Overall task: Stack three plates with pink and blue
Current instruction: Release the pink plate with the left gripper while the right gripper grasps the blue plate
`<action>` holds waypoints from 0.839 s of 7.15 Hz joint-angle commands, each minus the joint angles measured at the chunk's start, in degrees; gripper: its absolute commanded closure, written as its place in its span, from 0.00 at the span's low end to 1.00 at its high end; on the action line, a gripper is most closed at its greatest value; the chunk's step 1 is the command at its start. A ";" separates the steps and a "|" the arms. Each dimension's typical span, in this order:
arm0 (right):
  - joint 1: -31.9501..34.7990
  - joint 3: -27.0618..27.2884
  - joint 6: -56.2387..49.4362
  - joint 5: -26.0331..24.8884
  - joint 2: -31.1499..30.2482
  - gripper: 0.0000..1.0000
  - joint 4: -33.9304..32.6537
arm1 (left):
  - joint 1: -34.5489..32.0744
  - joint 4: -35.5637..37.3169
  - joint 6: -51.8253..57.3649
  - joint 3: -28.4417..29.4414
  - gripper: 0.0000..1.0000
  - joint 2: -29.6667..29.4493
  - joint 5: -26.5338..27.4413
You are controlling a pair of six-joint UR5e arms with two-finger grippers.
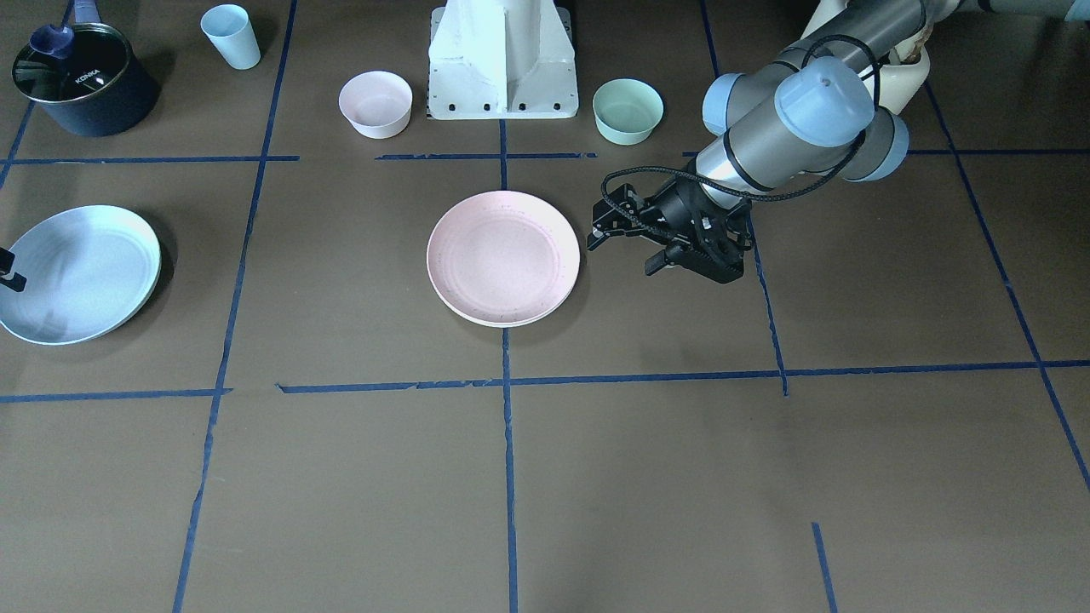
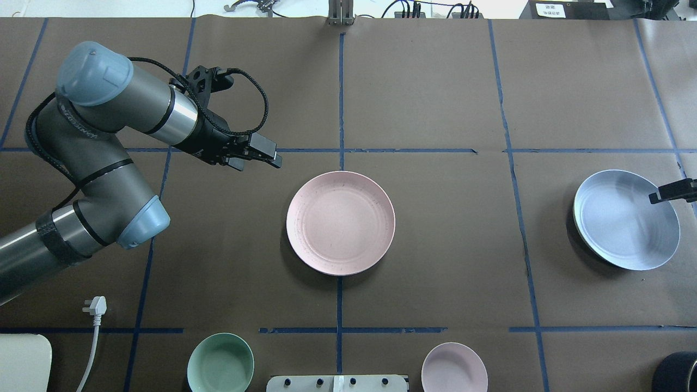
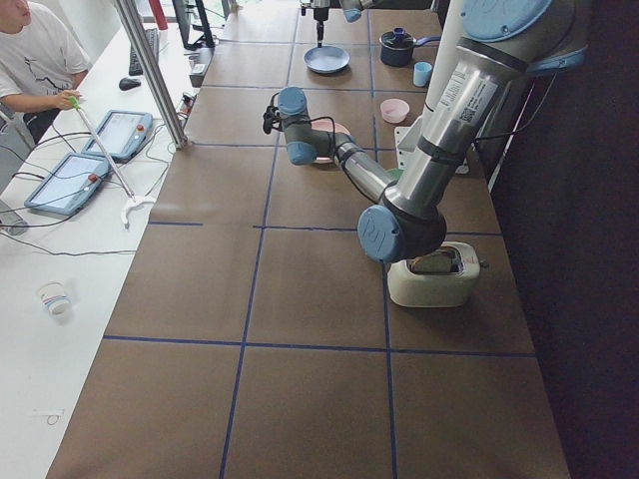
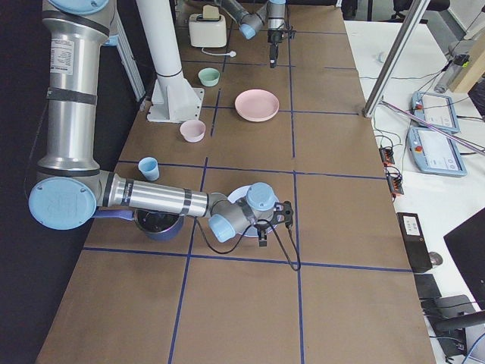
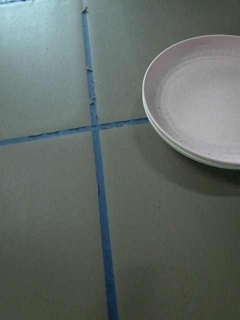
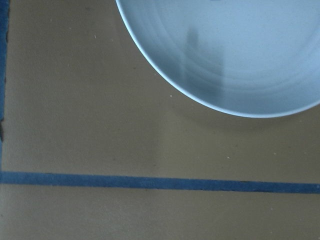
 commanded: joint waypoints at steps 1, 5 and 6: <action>-1.27 -3.78 3.91 -0.67 -0.66 0.01 6.75 | -0.03 -0.12 -1.49 -0.65 0.00 0.41 0.07; -1.63 -3.60 4.00 -0.06 -1.18 1.00 7.70 | -0.11 0.06 -1.68 -1.43 0.00 0.50 0.07; -1.54 -2.82 4.09 0.90 -1.36 1.00 8.58 | -0.03 -0.12 -1.68 -1.87 0.00 0.93 0.07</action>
